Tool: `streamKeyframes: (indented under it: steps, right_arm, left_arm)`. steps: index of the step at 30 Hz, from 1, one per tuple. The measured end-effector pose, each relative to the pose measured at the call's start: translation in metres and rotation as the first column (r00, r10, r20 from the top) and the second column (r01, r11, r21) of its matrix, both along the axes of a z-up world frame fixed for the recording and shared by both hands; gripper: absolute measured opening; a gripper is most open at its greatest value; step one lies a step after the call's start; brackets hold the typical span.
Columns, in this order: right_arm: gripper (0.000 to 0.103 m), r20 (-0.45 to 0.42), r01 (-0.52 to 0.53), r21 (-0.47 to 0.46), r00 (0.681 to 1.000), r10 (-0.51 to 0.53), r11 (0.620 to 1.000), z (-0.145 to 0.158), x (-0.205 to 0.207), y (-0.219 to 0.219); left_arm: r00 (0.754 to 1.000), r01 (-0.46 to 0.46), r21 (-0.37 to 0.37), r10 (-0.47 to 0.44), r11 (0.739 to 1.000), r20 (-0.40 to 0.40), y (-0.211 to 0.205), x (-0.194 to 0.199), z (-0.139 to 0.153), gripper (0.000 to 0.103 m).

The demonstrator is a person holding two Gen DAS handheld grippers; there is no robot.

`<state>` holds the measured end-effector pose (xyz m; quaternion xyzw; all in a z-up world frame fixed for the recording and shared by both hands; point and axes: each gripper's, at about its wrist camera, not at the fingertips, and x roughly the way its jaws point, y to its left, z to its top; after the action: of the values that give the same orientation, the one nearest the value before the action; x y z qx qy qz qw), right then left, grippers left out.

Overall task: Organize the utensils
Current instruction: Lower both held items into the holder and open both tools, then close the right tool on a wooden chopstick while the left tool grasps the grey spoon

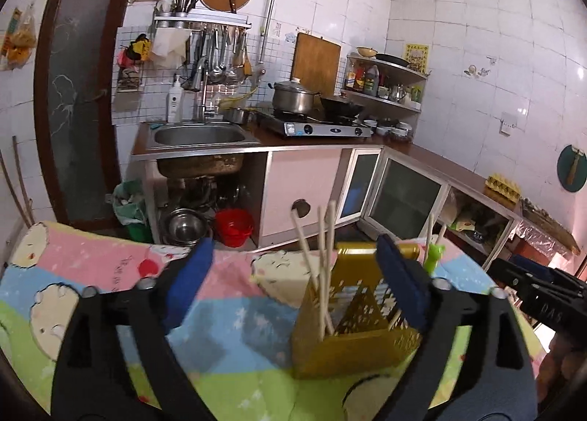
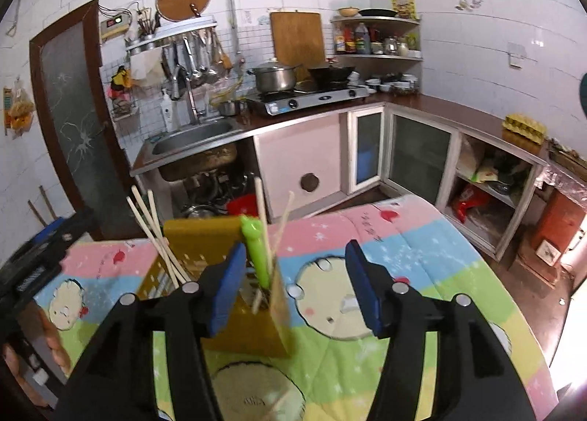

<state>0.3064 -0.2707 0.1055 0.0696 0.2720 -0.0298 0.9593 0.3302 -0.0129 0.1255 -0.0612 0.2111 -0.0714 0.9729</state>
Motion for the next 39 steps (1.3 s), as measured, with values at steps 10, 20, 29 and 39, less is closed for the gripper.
streamKeyframes:
  steps: [10, 20, 29, 39]
  right_arm:
    - [0.056, -0.174, 0.041, -0.023, 0.984, -0.045, 0.999, -0.09, -0.025, 0.014]
    - [0.048, -0.303, 0.069, -0.028, 0.95, -0.074, 0.997, -0.148, -0.017, 0.036]
    - [0.017, -0.357, 0.05, -0.025, 0.933, -0.055, 0.998, -0.169, -0.002, 0.051]
    - [0.006, -0.357, -0.014, 0.023, 0.934, 0.021, 1.0, -0.165, -0.029, 0.031]
  left_arm:
    - [0.99, -0.024, 0.072, 0.033, 0.997, -0.136, 0.02, -0.038, -0.057, 0.098]
    - [0.954, -0.041, 0.082, 0.064, 0.996, -0.292, 0.026, -0.045, -0.124, 0.098]
    - [0.937, 0.007, 0.122, 0.036, 0.992, -0.346, 0.006, -0.053, -0.142, 0.098]
    - [0.919, 0.048, 0.085, -0.01, 0.995, -0.394, -0.009, -0.073, -0.15, 0.098]
